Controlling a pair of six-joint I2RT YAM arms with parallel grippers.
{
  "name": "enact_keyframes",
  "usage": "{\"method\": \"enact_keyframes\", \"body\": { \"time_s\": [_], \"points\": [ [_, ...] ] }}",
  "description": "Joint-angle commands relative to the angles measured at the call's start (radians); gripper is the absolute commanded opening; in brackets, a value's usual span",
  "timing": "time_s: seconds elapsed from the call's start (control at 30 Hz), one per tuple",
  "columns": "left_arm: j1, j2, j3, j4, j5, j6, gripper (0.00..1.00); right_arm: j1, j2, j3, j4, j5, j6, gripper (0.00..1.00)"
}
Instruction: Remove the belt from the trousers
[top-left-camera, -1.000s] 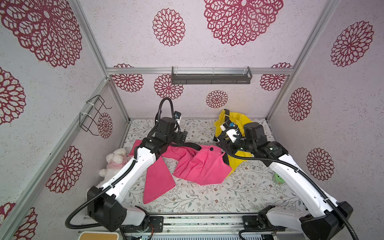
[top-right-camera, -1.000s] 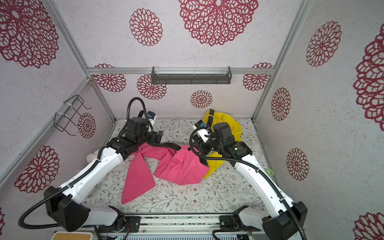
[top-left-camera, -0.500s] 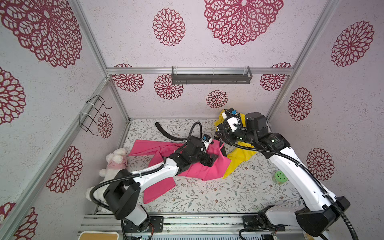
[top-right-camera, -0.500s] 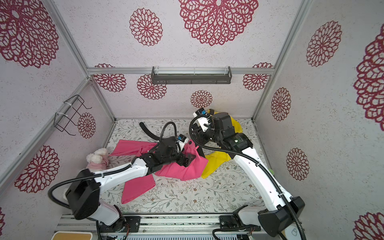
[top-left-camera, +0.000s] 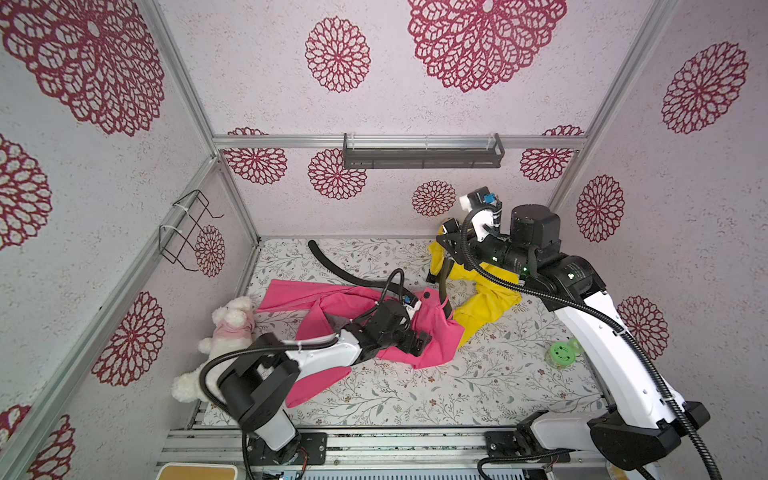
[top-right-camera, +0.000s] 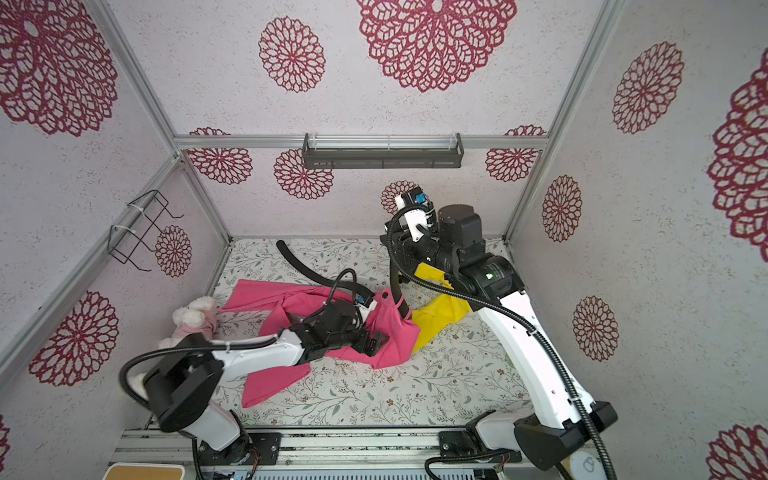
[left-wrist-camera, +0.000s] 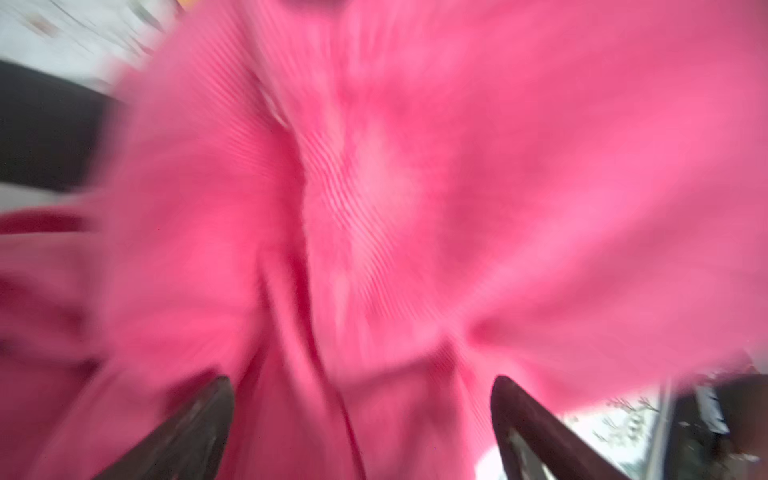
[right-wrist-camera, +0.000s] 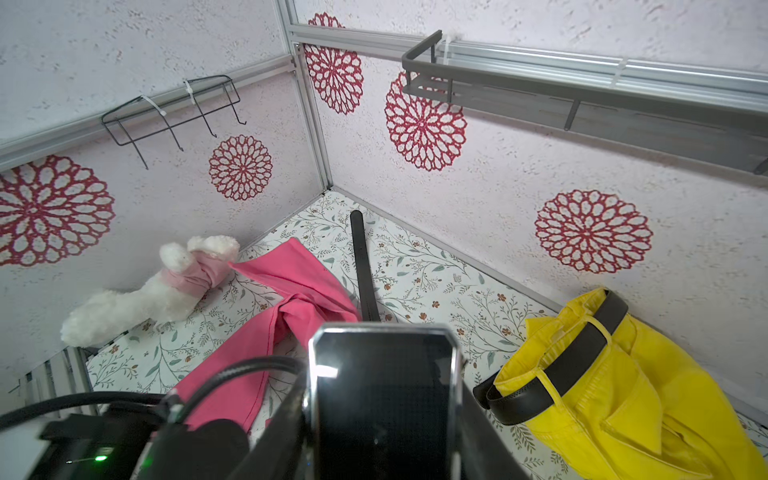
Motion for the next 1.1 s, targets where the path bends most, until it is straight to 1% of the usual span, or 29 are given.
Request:
{"method": "enact_keyframes", "body": {
  "time_s": [0.0, 0.07, 0.1, 0.17, 0.23, 0.3, 0.37, 0.47, 0.5, 0.53, 0.63, 0.7, 0.73, 0.77, 0.8, 0.87, 0.9, 0.97, 1.07],
  "points": [
    [-0.014, -0.197, -0.048, 0.256, -0.087, -0.019, 0.97, 0.017, -0.026, -0.039, 0.127, -0.028, 0.075, 0.0],
    [-0.014, -0.228, -0.023, 0.261, -0.079, 0.004, 0.97, 0.034, -0.032, -0.067, 0.153, -0.026, 0.09, 0.0],
    [-0.014, -0.224, 0.002, 0.26, -0.05, 0.013, 0.97, 0.046, -0.033, -0.078, 0.164, -0.022, 0.096, 0.0],
    [-0.015, -0.195, 0.046, 0.261, -0.003, 0.022, 0.97, 0.07, -0.036, -0.093, 0.178, -0.007, 0.104, 0.0],
    [-0.016, -0.161, 0.07, 0.286, 0.014, 0.015, 0.97, 0.093, -0.044, -0.105, 0.194, 0.003, 0.115, 0.0],
    [-0.014, -0.124, 0.081, 0.338, 0.007, 0.011, 0.97, 0.116, -0.05, -0.114, 0.208, 0.006, 0.127, 0.0],
    [-0.013, -0.09, 0.104, 0.356, -0.025, 0.006, 0.97, 0.138, -0.054, -0.116, 0.208, 0.016, 0.133, 0.0],
    [-0.007, -0.044, 0.129, 0.375, -0.094, 0.003, 0.99, 0.166, -0.067, -0.126, 0.211, 0.033, 0.143, 0.0],
    [-0.003, -0.03, 0.131, 0.386, -0.115, -0.003, 0.97, 0.172, -0.072, -0.13, 0.209, 0.038, 0.147, 0.0],
    [0.006, -0.023, 0.129, 0.398, -0.121, -0.013, 0.92, 0.175, -0.078, -0.132, 0.209, 0.044, 0.151, 0.0],
    [0.041, -0.013, 0.102, 0.468, -0.067, -0.061, 0.62, 0.18, -0.089, -0.136, 0.193, 0.05, 0.156, 0.0],
    [0.05, -0.022, 0.083, 0.49, -0.013, -0.073, 0.33, 0.18, -0.09, -0.135, 0.153, 0.046, 0.148, 0.0],
    [0.049, -0.031, 0.076, 0.482, 0.016, -0.07, 0.24, 0.18, -0.088, -0.131, 0.124, 0.054, 0.135, 0.0],
    [0.049, -0.044, 0.066, 0.465, 0.057, -0.069, 0.14, 0.18, -0.093, -0.129, 0.094, 0.079, 0.117, 0.13],
    [0.049, -0.063, 0.045, 0.436, 0.084, -0.068, 0.01, 0.179, -0.102, -0.131, 0.06, 0.117, 0.095, 0.29],
    [0.043, -0.11, -0.022, 0.42, 0.111, -0.062, 0.0, 0.169, -0.136, -0.138, 0.015, 0.181, 0.063, 0.44],
    [0.041, -0.134, -0.065, 0.414, 0.123, -0.061, 0.0, 0.153, -0.155, -0.143, -0.001, 0.198, 0.053, 0.5],
    [0.038, -0.187, -0.141, 0.388, 0.125, -0.06, 0.0, 0.104, -0.188, -0.159, -0.017, 0.199, 0.046, 0.57],
    [0.036, -0.271, -0.257, 0.357, 0.128, -0.058, 0.0, 0.03, -0.201, -0.209, -0.026, 0.187, 0.049, 0.63]
  ]
}}
